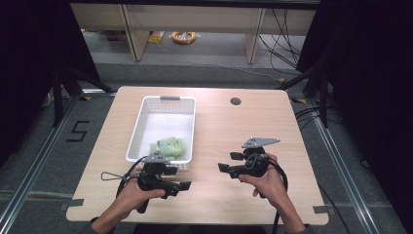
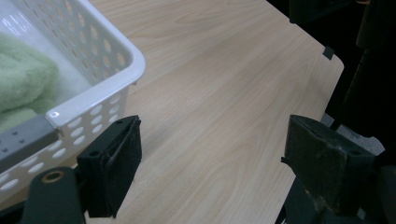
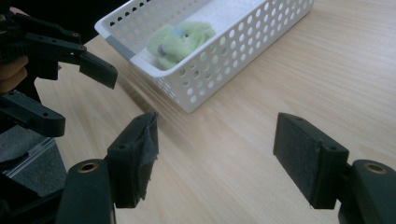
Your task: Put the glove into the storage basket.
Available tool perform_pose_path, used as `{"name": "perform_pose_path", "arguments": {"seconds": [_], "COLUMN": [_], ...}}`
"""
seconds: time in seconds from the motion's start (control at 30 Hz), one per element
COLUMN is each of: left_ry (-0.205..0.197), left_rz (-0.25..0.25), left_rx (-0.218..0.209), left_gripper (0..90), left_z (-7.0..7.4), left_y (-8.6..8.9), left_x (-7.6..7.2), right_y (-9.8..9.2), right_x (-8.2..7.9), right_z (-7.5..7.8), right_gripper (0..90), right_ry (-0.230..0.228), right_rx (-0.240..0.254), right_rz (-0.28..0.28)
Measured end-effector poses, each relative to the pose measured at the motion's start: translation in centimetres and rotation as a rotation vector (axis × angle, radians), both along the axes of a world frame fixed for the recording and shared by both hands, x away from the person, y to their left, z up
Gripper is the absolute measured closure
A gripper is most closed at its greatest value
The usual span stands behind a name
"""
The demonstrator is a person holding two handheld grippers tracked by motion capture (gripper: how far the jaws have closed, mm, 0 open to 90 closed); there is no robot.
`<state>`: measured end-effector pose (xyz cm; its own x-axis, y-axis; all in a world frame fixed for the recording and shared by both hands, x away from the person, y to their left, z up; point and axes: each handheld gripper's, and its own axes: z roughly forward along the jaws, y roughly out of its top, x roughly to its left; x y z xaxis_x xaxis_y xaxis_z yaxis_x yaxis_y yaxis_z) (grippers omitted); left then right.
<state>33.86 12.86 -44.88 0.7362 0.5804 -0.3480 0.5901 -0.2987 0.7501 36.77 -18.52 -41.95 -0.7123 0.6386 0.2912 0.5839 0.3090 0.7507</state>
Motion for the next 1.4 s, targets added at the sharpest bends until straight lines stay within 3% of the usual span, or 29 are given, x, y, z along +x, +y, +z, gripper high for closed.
{"name": "perform_pose_path", "arguments": {"seconds": [0.17, 0.2, 0.3, 0.37, 0.53, 0.57, 0.6, 0.7, 0.87, 1.0, 1.03, 1.07, 1.13, 1.2, 1.23, 1.3, 1.4], "left_ry": [-0.016, -0.023, -0.018, -0.023, -0.015, -0.009, -0.004, 0.006, 0.014, -0.008, -0.019, -0.024, -0.033, -0.032, -0.017, -0.034, -0.047], "left_rz": [0.006, 0.0, -0.007, -0.006, -0.014, -0.017, -0.012, -0.048, -0.057, -0.062, -0.057, -0.054, -0.062, -0.066, -0.057, -0.064, -0.064], "left_rx": [0.018, 0.027, 0.031, 0.037, 0.043, 0.044, 0.056, 0.053, 0.067, 0.089, 0.101, 0.103, 0.114, 0.114, 0.112, 0.122, 0.138], "left_gripper": [18.7, 18.7, 18.7, 18.7, 18.4, 18.4, 18.0, 16.8, 16.2, 16.0, 15.9, 15.9, 15.9, 15.9, 15.9, 15.9, 15.9], "left_z": [-0.3, -0.4, -0.6, -0.7, -1.6, -1.8, -2.0, -2.9, -3.6, -4.0, -4.0, -4.1, -4.3, -4.3, -4.5, -4.6, -4.9], "left_y": [0.0, -0.1, -0.2, -0.2, -0.6, -0.6, -0.7, -0.8, -0.8, -0.6, -0.6, -0.5, -0.4, -0.4, -0.5, -0.4, -0.5], "left_x": [-0.4, -0.6, -0.7, -0.8, -1.2, -1.3, -1.4, -1.6, -2.1, -2.5, -2.6, -2.8, -3.0, -3.0, -3.3, -3.3, -3.7], "right_y": [-0.2, -0.3, -0.5, -0.5, -0.6, -0.7, -0.8, -0.8, -0.8, -0.8, -0.8, -1.0, -0.9, -1.1, -1.1, -1.2, -1.3], "right_x": [-0.4, -0.7, -0.9, -1.1, -1.7, -1.8, -1.8, -2.3, -2.8, -3.2, -3.5, -3.3, -3.7, -3.8, -4.0, -4.0, -4.5], "right_z": [-0.5, -0.7, -1.1, -1.2, -2.1, -2.2, -2.6, -3.0, -3.7, -4.2, -4.2, -4.5, -4.7, -5.0, -5.0, -5.2, -5.6], "right_gripper": [31.6, 31.5, 31.1, 30.8, 30.2, 30.1, 30.0, 29.7, 29.0, 27.9, 27.5, 27.2, 26.2, 25.8, 25.3, 24.9, 24.2], "right_ry": [-0.016, 0.006, -0.02, 0.001, 0.005, 0.012, 0.001, 0.018, 0.02, 0.004, 0.025, -0.015, 0.012, -0.011, 0.012, -0.001, 0.018], "right_rx": [-0.003, 0.004, -0.017, -0.009, 0.003, -0.014, -0.01, -0.016, -0.01, -0.011, -0.01, -0.011, 0.005, -0.002, 0.006, 0.006, 0.006], "right_rz": [-0.015, -0.004, -0.006, -0.002, -0.002, -0.01, 0.017, 0.006, 0.019, 0.035, 0.018, 0.039, 0.033, 0.038, 0.035, 0.034, 0.024]}}
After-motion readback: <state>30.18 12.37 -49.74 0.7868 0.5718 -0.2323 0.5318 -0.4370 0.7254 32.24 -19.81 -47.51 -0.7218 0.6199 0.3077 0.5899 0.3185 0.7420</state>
